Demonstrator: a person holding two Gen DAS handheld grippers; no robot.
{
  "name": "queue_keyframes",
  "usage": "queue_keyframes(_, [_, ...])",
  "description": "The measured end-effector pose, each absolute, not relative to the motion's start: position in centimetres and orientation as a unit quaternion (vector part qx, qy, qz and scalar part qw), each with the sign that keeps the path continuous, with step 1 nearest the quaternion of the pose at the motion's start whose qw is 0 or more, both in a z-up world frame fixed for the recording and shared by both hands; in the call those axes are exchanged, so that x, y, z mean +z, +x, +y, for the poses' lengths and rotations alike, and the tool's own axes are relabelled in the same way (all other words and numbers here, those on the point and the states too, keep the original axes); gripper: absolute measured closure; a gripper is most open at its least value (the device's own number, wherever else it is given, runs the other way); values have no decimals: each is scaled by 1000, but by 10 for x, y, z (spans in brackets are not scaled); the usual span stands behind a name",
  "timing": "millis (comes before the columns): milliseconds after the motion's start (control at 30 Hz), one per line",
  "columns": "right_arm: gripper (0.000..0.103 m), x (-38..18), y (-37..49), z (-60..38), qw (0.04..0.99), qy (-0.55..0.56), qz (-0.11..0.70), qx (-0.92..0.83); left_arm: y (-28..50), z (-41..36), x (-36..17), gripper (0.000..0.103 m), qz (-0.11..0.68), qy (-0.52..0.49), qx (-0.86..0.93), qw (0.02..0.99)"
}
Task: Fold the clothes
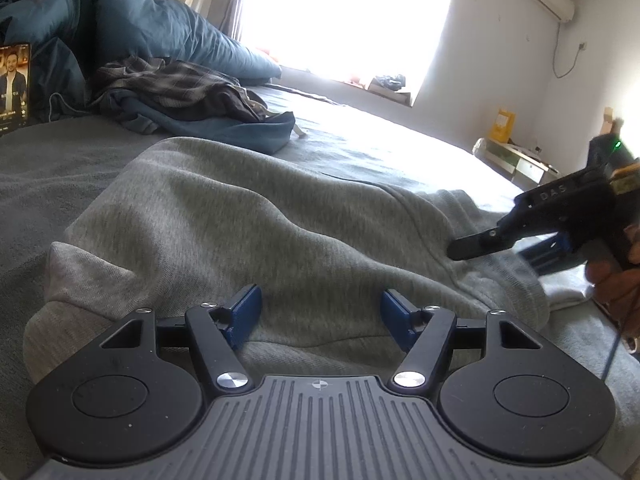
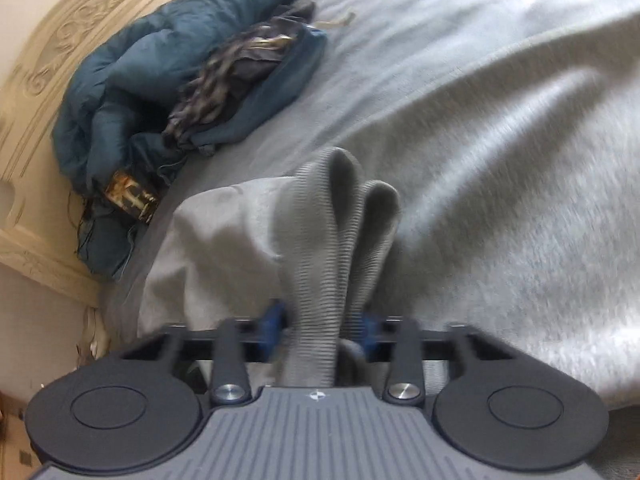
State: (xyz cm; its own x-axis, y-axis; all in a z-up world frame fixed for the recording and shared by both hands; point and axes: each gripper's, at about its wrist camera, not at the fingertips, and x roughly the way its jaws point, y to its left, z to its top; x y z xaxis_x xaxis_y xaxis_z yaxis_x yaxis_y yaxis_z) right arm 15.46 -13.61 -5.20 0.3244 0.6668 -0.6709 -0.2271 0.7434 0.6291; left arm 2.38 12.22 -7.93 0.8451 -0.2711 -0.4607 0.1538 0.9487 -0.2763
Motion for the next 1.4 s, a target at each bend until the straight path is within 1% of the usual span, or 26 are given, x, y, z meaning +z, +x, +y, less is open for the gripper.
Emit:
queue_keyframes(33, [78,-48,154,-134,787,210,503,287,24,121,-79,35,254,-114,-110,954])
queue_keyframes(133, [80,-33,154,-129,793,200,497,290,24,119,-78,34,252,-113,-108,955])
queue_keyframes(267, [81,-12,162,-136,796,209,485,297,15,124,-62,34,237,-135,-115,955])
queue_keyframes(500, [81,38,180,-170,831,165,452,278,-14,126,-31,33,196,-141,-127,962])
queue_keyframes(633, [81,56,191,-201,845,150,444,258,-19,119,-32,33,195,-100,-105,970])
queue_keyframes(733, [81,64,202,-223,853,144,440,243,-17,109,-42,33,223,-58,-84,969])
queue_keyframes(867, [81,69,214,-248,861,141,435,222,-11,91,-57,33,242,-6,-65,968])
queue_keyframes(933, [82,68,218,-260,862,144,435,217,-7,84,-60,33,248,2,-58,967])
queue_keyframes(1233, [82,58,231,-308,861,160,440,199,15,88,-50,33,254,-94,-101,957])
queue_keyframes(1400, [82,36,238,-337,851,181,457,188,27,86,-55,33,269,-109,-101,952])
